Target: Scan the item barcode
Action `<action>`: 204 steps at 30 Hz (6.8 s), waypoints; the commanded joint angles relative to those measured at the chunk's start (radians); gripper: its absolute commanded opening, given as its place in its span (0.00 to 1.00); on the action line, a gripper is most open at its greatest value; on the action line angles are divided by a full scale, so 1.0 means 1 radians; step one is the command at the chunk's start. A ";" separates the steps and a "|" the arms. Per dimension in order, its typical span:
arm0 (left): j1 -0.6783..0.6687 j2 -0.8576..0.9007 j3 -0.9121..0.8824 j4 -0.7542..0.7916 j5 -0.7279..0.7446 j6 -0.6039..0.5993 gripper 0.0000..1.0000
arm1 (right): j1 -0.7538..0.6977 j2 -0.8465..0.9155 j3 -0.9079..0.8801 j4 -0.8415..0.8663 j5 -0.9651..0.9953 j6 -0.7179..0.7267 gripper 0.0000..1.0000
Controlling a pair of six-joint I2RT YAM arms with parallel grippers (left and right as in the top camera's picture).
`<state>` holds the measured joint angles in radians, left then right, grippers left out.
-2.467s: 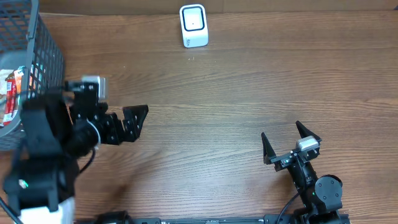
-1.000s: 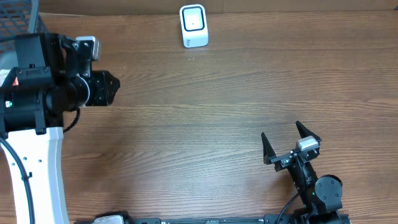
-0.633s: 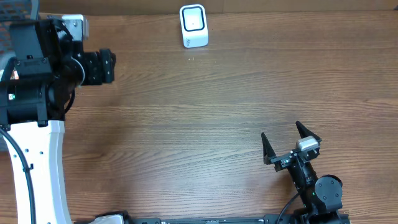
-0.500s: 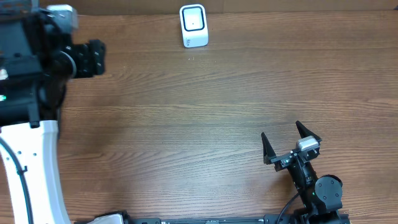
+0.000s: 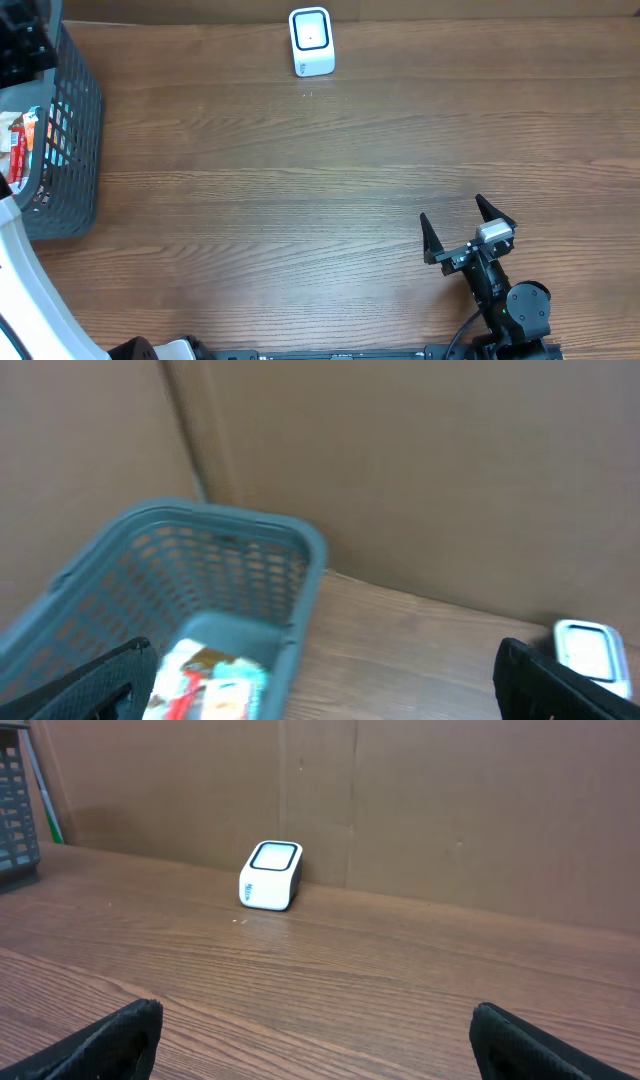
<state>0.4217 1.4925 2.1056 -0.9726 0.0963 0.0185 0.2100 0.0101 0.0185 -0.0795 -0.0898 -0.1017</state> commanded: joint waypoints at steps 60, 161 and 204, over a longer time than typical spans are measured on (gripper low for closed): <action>0.295 0.679 0.015 -0.193 0.293 0.320 1.00 | 0.003 -0.006 -0.010 0.003 -0.004 0.004 1.00; -0.975 0.075 -0.446 -0.172 -0.055 -0.293 0.40 | 0.003 -0.006 -0.010 0.003 -0.004 0.004 1.00; -1.295 0.431 -0.598 0.163 -0.121 -0.354 0.41 | 0.003 -0.006 -0.010 0.003 -0.004 0.004 1.00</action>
<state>-0.8692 1.9076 1.5112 -0.8272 0.0044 -0.3233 0.2104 0.0101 0.0185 -0.0799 -0.0902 -0.1009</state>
